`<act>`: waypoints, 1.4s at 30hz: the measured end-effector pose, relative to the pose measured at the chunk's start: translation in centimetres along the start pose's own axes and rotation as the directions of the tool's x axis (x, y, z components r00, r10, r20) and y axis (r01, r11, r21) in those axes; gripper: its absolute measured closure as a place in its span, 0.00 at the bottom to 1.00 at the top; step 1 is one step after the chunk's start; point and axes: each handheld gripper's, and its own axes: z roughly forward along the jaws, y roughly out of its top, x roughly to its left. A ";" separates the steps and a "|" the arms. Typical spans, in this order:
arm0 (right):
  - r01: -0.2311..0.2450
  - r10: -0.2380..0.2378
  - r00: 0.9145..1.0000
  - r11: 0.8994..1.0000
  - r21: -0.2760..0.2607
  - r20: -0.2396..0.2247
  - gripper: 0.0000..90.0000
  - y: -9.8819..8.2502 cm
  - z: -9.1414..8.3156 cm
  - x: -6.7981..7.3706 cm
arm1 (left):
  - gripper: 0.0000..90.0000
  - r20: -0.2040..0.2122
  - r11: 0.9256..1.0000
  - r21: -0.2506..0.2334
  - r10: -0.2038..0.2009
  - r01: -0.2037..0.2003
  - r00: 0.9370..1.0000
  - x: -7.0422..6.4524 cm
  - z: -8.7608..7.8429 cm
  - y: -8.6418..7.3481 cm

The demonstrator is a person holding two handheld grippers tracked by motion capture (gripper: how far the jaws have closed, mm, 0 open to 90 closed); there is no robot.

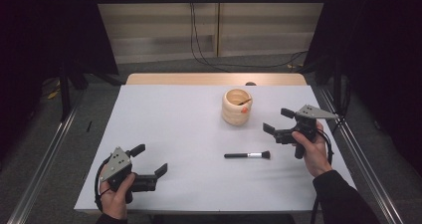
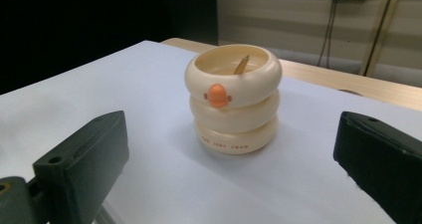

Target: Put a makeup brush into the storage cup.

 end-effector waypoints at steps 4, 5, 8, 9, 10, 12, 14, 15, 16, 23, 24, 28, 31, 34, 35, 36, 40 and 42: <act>-0.015 0.015 1.000 1.000 -0.006 0.009 0.01 -0.7 -1.0 0.3 | 0.01 -0.004 1.000 -0.004 -0.003 0.003 1.000 0.1 -0.1 0.0; -0.005 0.005 1.000 1.000 -0.005 0.012 0.01 -0.8 -1.2 0.4 | 0.01 -0.004 1.000 -0.003 -0.003 0.003 1.000 0.2 -0.1 0.0; 0.005 -0.005 1.000 1.000 0.004 0.007 0.01 -1.2 -1.6 0.9 | 0.01 0.000 1.000 0.000 -0.001 0.001 1.000 0.2 -0.1 -0.1; 0.004 -0.004 1.000 1.000 0.003 0.012 0.01 -1.4 -1.8 1.1 | 0.01 0.000 1.000 0.002 -0.002 0.002 1.000 0.2 -0.1 -0.1; 0.009 -0.009 1.000 1.000 -0.003 0.017 0.01 -1.5 -2.2 1.3 | 0.01 0.001 1.000 0.001 -0.002 0.002 1.000 0.2 -0.1 -0.1; 0.004 -0.004 1.000 1.000 -0.008 0.026 0.01 -1.6 -2.6 1.4 | 0.01 -0.001 1.000 0.001 -0.005 0.005 1.000 0.1 -0.1 -0.1; 0.005 -0.004 1.000 1.000 -0.011 0.029 0.01 -1.7 -2.8 1.5 | 0.01 0.001 1.000 0.000 -0.001 0.001 1.000 0.1 -0.1 -0.1; 0.001 -0.001 0.999 1.000 -0.007 0.038 0.01 -1.9 -3.3 1.7 | 0.01 0.003 1.000 0.000 -0.007 0.007 1.000 0.2 -0.1 -0.2; 0.001 -0.001 0.999 1.000 -0.007 0.038 0.01 -1.9 -3.3 1.7 | 0.01 0.003 1.000 0.000 -0.007 0.007 1.000 0.2 -0.1 -0.2; -0.017 0.017 0.999 1.000 -0.002 0.050 0.02 -2.9 -5.2 2.3 | 0.01 -0.002 1.000 -0.003 -0.010 0.010 1.000 0.2 -0.4 -0.2; -0.007 0.007 0.999 1.000 0.006 0.052 0.02 -3.1 -5.5 2.3 | 0.01 0.005 1.000 -0.006 -0.006 0.006 1.000 0.2 -0.4 -0.2; 0.001 -0.002 0.999 1.000 0.025 0.047 0.02 -3.9 -6.7 2.7 | 0.01 -0.006 1.000 -0.001 -0.005 0.005 1.000 0.2 -0.6 -0.2; -0.015 0.013 0.998 1.000 0.021 0.058 0.02 -4.3 -7.4 2.8 | 0.01 -0.007 1.000 -0.003 -0.011 0.011 1.000 0.2 -0.6 -0.2; -0.024 0.023 0.998 1.000 0.014 0.060 0.02 -4.6 -7.9 2.8 | 0.01 -0.006 1.000 0.001 -0.005 0.005 1.000 0.1 -0.6 -0.2; -0.022 0.021 0.998 1.000 0.014 0.065 0.02 -4.6 -8.1 2.8 | 0.01 -0.005 1.000 0.002 -0.007 0.007 1.000 0.1 -0.6 -0.2; -0.026 0.025 0.998 1.000 0.009 0.062 0.02 -4.7 -8.3 2.9 | 0.01 -0.008 1.000 0.001 -0.006 0.006 1.000 0.1 -0.6 -0.2; -0.014 0.012 0.998 1.000 0.021 0.067 0.02 -5.2 -8.7 3.1 | 0.01 -0.006 1.000 -0.003 -0.006 0.006 1.000 0.1 -0.6 -0.2; -0.012 0.011 0.998 1.000 0.018 0.068 0.02 -5.3 -8.8 3.1 | 0.01 -0.003 1.000 0.002 -0.003 0.003 1.000 0.0 -0.5 -0.2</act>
